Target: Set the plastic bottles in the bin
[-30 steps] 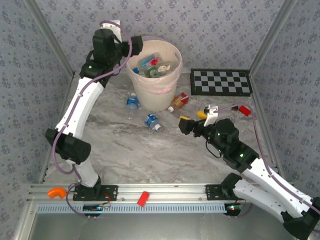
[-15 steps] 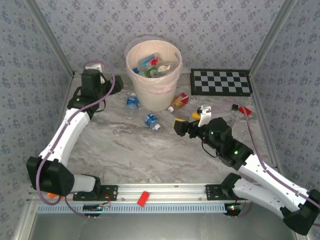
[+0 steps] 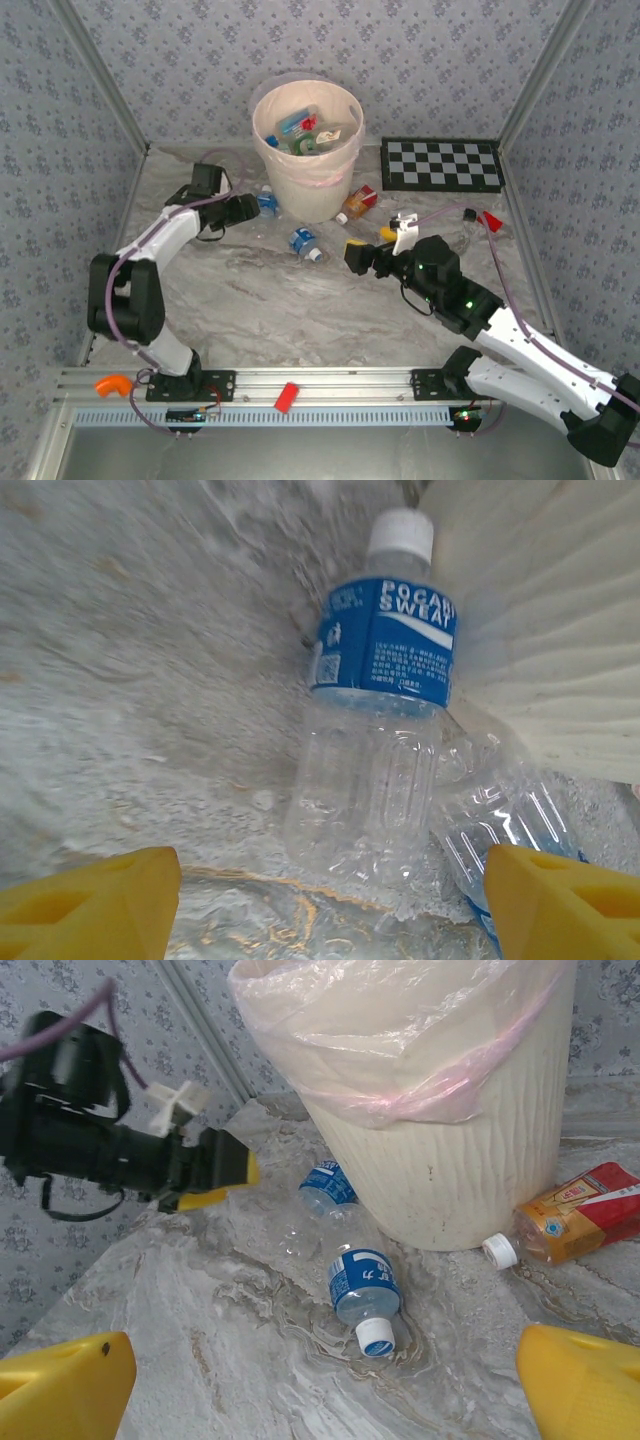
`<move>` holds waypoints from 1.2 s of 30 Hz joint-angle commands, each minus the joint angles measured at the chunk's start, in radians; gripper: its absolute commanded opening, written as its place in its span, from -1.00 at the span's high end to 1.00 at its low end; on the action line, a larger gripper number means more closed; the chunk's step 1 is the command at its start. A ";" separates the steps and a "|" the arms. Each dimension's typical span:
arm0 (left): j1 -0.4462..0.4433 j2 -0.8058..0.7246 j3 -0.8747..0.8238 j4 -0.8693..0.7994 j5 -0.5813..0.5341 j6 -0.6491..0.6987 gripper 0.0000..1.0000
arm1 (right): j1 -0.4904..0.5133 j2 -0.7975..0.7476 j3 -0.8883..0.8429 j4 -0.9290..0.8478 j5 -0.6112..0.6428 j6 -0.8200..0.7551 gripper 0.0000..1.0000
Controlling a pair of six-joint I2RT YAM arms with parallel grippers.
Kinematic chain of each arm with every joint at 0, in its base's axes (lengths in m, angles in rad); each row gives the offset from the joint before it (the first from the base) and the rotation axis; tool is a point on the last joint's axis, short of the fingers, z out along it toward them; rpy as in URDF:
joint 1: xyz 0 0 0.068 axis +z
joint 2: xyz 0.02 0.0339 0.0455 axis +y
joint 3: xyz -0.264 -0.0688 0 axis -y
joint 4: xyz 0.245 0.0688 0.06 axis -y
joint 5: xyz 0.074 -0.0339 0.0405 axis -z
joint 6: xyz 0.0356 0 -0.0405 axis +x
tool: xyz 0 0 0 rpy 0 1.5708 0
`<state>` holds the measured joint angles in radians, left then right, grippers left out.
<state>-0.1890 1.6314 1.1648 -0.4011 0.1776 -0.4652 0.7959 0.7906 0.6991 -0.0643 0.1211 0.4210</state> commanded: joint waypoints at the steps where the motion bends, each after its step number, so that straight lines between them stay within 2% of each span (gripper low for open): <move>1: 0.003 0.057 0.084 -0.031 0.103 0.005 -0.57 | 0.010 -0.001 0.025 0.007 0.027 -0.012 -0.99; 10: -0.014 0.214 0.187 -0.058 0.142 0.033 -0.48 | 0.012 -0.004 0.020 -0.006 0.038 -0.016 -0.99; 23: -0.036 0.358 0.254 -0.087 0.099 0.056 -0.37 | 0.012 -0.005 0.019 -0.017 0.051 -0.017 -0.99; 26: -0.036 0.359 0.250 -0.082 0.090 0.056 -0.12 | 0.014 -0.005 0.019 -0.020 0.052 -0.017 -0.99; 27: -0.035 0.353 0.247 -0.083 0.082 0.057 -0.09 | 0.013 -0.005 0.019 -0.021 0.053 -0.017 -0.99; 36: -0.010 0.226 0.206 -0.090 0.040 0.041 -0.08 | 0.015 -0.026 0.019 -0.029 0.049 -0.008 -0.99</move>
<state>-0.2165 1.9446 1.3785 -0.4740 0.2386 -0.4206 0.8021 0.7856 0.6991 -0.0845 0.1471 0.4183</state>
